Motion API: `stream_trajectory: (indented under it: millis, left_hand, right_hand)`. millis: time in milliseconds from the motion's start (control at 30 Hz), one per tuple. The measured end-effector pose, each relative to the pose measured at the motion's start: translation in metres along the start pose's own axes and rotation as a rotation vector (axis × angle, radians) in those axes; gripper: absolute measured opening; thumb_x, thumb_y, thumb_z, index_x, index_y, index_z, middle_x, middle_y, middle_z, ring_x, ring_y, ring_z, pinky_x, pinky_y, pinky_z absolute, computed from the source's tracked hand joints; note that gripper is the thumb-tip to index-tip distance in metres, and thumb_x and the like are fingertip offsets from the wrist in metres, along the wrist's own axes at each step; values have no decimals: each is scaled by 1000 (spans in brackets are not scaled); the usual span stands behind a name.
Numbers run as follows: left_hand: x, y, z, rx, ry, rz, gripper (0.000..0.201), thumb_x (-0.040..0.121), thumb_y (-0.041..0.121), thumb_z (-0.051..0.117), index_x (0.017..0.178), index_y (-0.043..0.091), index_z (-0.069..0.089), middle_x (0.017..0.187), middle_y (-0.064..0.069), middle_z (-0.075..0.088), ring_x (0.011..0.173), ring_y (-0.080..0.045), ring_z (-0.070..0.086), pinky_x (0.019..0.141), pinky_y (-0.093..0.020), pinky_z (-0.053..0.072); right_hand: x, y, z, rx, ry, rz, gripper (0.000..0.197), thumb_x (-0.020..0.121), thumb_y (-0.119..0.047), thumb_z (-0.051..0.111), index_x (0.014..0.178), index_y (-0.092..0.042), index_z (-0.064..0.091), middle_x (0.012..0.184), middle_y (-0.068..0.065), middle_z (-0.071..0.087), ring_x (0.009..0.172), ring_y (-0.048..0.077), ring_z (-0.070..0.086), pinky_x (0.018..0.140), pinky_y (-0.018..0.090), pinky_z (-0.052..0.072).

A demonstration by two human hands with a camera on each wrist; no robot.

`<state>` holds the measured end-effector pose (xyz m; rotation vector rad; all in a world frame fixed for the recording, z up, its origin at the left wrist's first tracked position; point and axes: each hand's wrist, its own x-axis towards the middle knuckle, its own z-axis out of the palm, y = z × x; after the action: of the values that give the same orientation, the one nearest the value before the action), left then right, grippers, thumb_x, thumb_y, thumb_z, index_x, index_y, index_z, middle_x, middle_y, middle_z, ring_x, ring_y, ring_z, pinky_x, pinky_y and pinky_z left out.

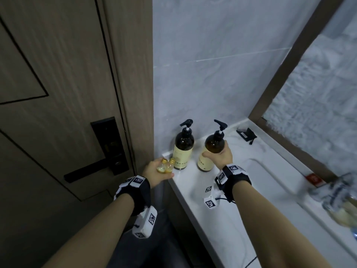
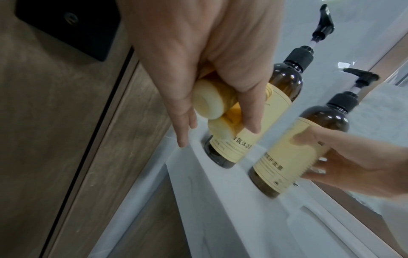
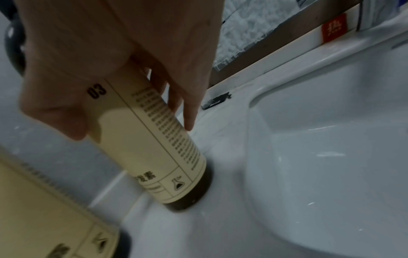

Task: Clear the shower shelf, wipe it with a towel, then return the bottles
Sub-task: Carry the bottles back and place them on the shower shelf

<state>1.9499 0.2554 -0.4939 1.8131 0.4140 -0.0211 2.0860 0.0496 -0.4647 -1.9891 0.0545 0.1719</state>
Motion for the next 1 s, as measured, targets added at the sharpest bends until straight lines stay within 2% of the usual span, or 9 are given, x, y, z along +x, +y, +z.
stream_trajectory:
  millis: [133,333,433,600,700,767,867,933,1000]
  left_hand:
    - [3,7,2,6,5,-43,71,69,4,79,132,1,47,126,-5,57,114,-20,56,102,-32,41]
    - [12,23,11,-43,2,-15,78,68,-11,73,137,-3,38,135,-8,49,102,-12,53,78,-11,40]
    - [21,28,10,-40,-44,35,83,65,-11,75,138,-3,37,137,-6,48,103,-10,55,84,-12,44]
    - [37,30,9,-27,-130,81,87,59,-6,81,135,9,41,118,4,57,96,-6,61,102,-32,43]
    - [46,32,12,68,-145,81,90,57,2,83,136,1,41,123,12,40,109,-9,53,105,-28,35]
    - [50,36,16,29,-179,92,97,57,0,84,139,1,34,127,9,46,105,-9,56,102,-27,37]
    - [56,41,23,15,-163,125,88,55,1,84,132,3,43,145,-9,35,119,-22,51,110,-36,33]
    - [60,41,25,52,-134,136,61,58,2,83,113,11,58,146,-6,27,119,-15,45,109,-27,29]
    - [62,41,26,28,-131,122,53,60,1,82,96,29,55,145,-6,27,119,-15,45,106,-25,30]
  right_hand:
    - [-13,14,-22,-36,-113,-14,61,58,-12,83,111,-18,51,103,1,63,96,20,60,84,32,47]
    - [-26,17,-17,-26,-266,29,45,63,-8,82,100,-23,60,106,6,67,105,26,62,95,39,49]
    - [-28,14,-6,-5,-304,25,43,65,-6,79,101,-20,60,109,11,67,108,29,62,97,43,49]
    - [-22,10,7,62,-326,0,46,69,1,76,109,-11,58,116,19,65,111,33,60,98,45,49]
    - [-17,7,16,118,-376,-1,53,70,8,73,119,0,55,121,23,62,113,34,60,100,48,47]
    - [-13,7,19,180,-412,6,56,71,14,70,124,4,52,125,26,59,109,30,60,100,46,47]
    - [-7,9,19,238,-421,29,56,72,13,70,125,4,53,126,26,58,114,35,58,103,49,44]
    - [-4,10,19,267,-403,46,53,73,12,69,124,5,54,125,26,59,115,37,57,104,50,43]
    - [-3,10,20,299,-381,62,51,74,13,67,123,6,53,123,26,60,109,34,59,102,49,45]
